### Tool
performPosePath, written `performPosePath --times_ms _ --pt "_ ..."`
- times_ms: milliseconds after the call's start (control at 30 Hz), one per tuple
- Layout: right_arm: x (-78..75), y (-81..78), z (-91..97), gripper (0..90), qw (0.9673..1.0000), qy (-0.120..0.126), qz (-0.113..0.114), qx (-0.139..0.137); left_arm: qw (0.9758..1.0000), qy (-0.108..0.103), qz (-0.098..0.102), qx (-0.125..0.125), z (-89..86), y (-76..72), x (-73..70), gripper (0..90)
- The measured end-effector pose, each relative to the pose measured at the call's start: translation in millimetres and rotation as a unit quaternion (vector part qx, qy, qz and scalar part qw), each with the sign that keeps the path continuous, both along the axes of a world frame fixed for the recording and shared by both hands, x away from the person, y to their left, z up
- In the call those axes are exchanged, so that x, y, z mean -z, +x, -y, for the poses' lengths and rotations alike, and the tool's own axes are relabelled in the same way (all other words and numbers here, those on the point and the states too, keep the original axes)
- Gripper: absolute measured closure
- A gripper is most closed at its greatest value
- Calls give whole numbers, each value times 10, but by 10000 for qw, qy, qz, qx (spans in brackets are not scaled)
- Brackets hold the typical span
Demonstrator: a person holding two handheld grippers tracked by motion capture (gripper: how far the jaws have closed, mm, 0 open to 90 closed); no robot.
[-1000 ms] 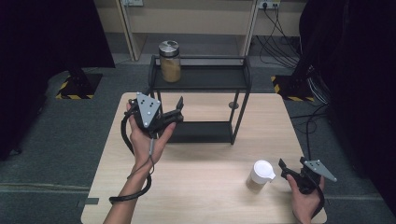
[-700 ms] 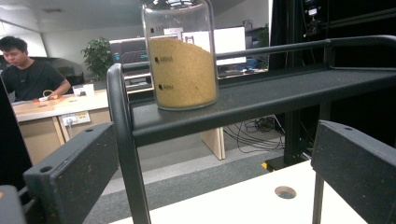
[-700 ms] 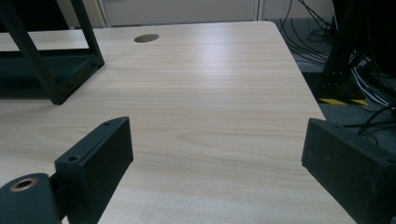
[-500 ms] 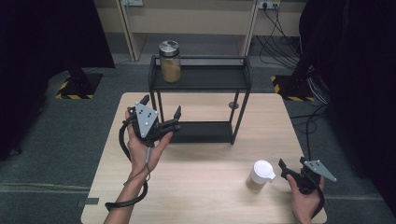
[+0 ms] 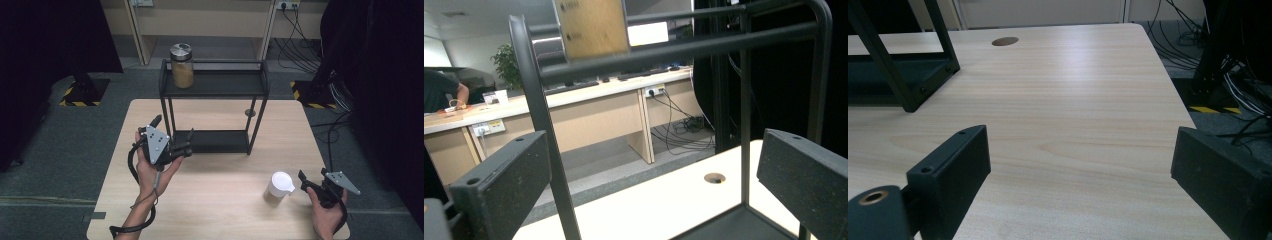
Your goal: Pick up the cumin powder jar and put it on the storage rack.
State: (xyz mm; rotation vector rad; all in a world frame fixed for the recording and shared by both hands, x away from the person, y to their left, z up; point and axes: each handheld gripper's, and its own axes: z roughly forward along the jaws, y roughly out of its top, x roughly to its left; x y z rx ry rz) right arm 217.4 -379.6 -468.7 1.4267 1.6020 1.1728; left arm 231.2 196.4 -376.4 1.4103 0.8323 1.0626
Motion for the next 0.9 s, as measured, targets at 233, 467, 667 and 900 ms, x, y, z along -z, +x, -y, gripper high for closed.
performPosePath --times_ms 233,467,667,900 --pt "1 -1 0 91 10000 -3 5 -2 9999 68 -118 -10 -10 -120 299 3" --pt "1 -3 -4 91 10000 -19 9 -6 9995 181 -256 -55 -9 -241 690 5" --pt "-1 -2 -7 91 10000 -30 4 -6 9991 196 -366 -27 -42 -268 799 5" --pt "2 -5 -4 91 10000 -26 15 -12 9990 115 -420 -20 -65 -281 884 5"
